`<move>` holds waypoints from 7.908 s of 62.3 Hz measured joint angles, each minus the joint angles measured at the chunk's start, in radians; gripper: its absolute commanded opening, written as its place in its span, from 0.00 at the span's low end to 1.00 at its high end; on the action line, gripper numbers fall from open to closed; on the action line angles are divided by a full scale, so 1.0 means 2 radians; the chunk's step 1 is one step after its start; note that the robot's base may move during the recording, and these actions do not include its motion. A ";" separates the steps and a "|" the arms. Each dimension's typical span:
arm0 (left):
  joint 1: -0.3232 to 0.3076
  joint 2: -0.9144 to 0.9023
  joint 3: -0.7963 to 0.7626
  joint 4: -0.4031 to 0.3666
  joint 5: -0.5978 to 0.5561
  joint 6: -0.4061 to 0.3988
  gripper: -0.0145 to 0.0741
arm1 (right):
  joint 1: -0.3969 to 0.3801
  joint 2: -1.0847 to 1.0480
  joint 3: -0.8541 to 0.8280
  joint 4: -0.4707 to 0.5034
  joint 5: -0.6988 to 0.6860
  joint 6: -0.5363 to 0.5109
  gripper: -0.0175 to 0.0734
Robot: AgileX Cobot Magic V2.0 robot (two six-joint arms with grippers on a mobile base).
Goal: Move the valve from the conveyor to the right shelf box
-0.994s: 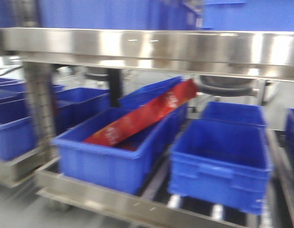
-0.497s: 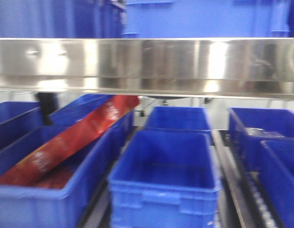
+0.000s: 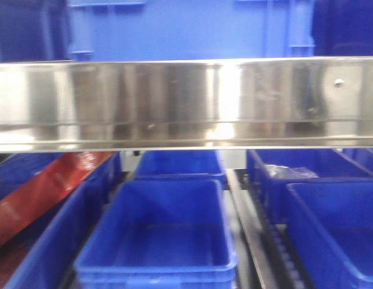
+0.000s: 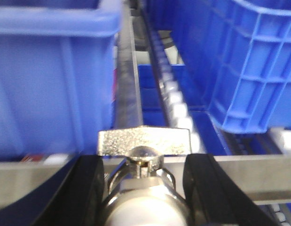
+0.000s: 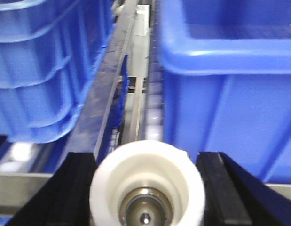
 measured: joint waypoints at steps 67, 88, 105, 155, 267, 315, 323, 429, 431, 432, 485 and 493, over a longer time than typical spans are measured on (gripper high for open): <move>0.000 0.000 0.000 0.000 -0.004 0.000 0.04 | 0.000 0.000 0.000 0.000 0.000 0.000 0.01; 0.000 0.005 -0.004 -0.001 -0.003 0.000 0.04 | 0.014 0.000 -0.007 0.002 -0.009 -0.006 0.01; 0.000 0.062 -0.122 -0.001 0.044 0.075 0.04 | 0.118 0.034 -0.082 0.010 -0.034 -0.027 0.01; -0.203 0.425 -0.459 -0.026 -0.004 -0.029 0.04 | 0.172 0.346 -0.387 0.069 -0.086 -0.028 0.01; -0.210 0.530 -0.481 -0.051 -0.032 -0.078 0.04 | 0.192 0.454 -0.391 0.071 -0.152 -0.029 0.01; -0.226 0.385 -0.401 -0.012 -0.099 -0.078 0.04 | 0.118 0.313 -0.333 0.071 -0.077 -0.029 0.01; -0.240 0.339 -0.298 -0.009 -0.174 -0.078 0.04 | 0.118 0.260 -0.250 0.071 -0.110 -0.029 0.01; -0.036 -0.222 0.210 0.025 -0.189 -0.078 0.04 | 0.117 -0.260 0.225 0.071 -0.171 -0.030 0.01; -0.034 -0.222 0.210 0.025 -0.189 -0.078 0.04 | 0.117 -0.260 0.225 0.071 -0.171 -0.030 0.01; -0.034 -0.222 0.210 0.025 -0.189 -0.078 0.04 | 0.117 -0.260 0.225 0.071 -0.171 -0.030 0.01; -0.034 -0.222 0.210 0.025 -0.189 -0.078 0.04 | 0.074 -0.296 0.320 -0.002 -0.259 -0.030 0.01; -0.034 -0.222 0.210 0.025 -0.189 -0.078 0.04 | 0.018 -0.319 0.367 -0.003 -0.283 -0.030 0.01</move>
